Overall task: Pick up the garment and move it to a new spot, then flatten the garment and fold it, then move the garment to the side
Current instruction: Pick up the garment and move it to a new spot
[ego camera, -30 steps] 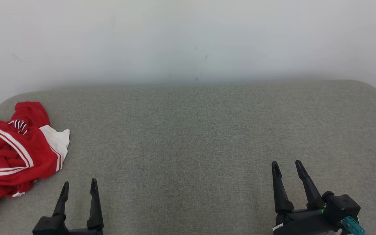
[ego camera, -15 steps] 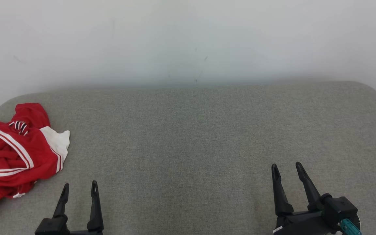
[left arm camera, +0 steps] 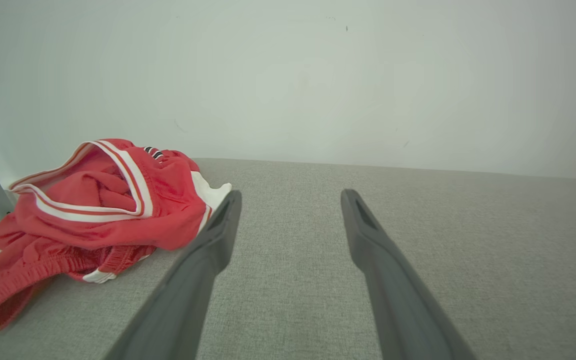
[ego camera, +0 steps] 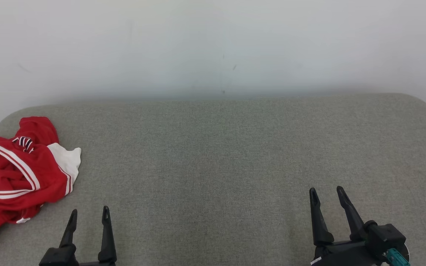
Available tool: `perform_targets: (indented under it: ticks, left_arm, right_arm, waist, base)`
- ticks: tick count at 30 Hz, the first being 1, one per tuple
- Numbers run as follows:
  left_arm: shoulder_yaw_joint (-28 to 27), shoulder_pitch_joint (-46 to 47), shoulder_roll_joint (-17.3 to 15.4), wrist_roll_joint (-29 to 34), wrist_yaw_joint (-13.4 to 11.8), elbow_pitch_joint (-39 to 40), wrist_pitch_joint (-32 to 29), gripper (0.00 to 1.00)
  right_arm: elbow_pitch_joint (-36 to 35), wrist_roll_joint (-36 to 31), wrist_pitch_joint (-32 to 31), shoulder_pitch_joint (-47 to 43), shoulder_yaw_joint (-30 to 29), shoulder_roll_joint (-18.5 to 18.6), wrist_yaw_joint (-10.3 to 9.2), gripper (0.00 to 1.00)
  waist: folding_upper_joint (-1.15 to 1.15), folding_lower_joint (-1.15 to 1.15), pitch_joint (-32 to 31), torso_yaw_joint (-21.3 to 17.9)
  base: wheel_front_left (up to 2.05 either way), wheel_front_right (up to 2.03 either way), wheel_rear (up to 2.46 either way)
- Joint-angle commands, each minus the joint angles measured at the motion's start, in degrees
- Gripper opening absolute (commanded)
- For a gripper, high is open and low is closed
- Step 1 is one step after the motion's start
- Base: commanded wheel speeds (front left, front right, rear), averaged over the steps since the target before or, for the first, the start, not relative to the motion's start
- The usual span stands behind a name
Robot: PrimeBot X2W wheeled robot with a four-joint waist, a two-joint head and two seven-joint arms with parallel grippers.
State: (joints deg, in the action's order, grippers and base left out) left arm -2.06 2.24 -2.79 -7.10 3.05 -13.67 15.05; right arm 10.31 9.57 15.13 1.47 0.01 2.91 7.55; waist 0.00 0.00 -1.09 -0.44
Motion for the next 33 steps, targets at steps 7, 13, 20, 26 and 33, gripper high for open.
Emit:
perform_targets:
  ticks: [7, 13, 20, 26, 33]
  left_arm:
    - [-0.19, -0.75, -0.17, 0.08, 0.03, -0.34, 0.20, 1.00]
    - [-0.43, -0.83, -0.17, 0.27, 0.04, -0.46, 0.20, 1.00]
    - [-0.40, 0.08, -0.17, -0.07, -0.25, -0.52, 0.20, 1.00]
    - [-1.15, -0.12, -0.18, 0.56, 0.01, -0.55, 0.20, 1.00]
    - [-1.96, -0.23, -0.16, 0.71, 0.30, -0.82, 0.20, 1.00]
  right_arm:
    - [0.51, 0.39, 0.04, -0.36, -0.20, -0.06, -0.12, 1.00]
    - [0.62, 0.64, 0.04, -0.34, -0.36, -0.06, -0.12, 1.00]
    - [0.48, 0.92, 0.04, -0.84, -0.66, -0.06, -0.12, 1.00]
    - [0.33, 1.28, 0.04, -1.24, -0.67, -0.06, -0.12, 1.00]
    - [0.14, 1.46, 0.03, -1.47, -1.03, -0.06, -0.11, 1.00]
  waist:
    - [0.00, 0.00, 0.02, 0.13]
    - [0.00, 0.00, 0.01, 0.31]
    - [0.00, 0.00, 0.22, 3.30]
    - [0.00, 0.00, 0.94, 8.08]
    - [0.00, 0.00, 1.54, 14.07]
  base:
    - [0.00, 0.00, 0.00]
    - [0.00, 0.00, 0.00]
    - [0.00, 0.00, 0.00]
    - [0.00, 0.00, 0.00]
    - [0.00, 0.00, 0.00]
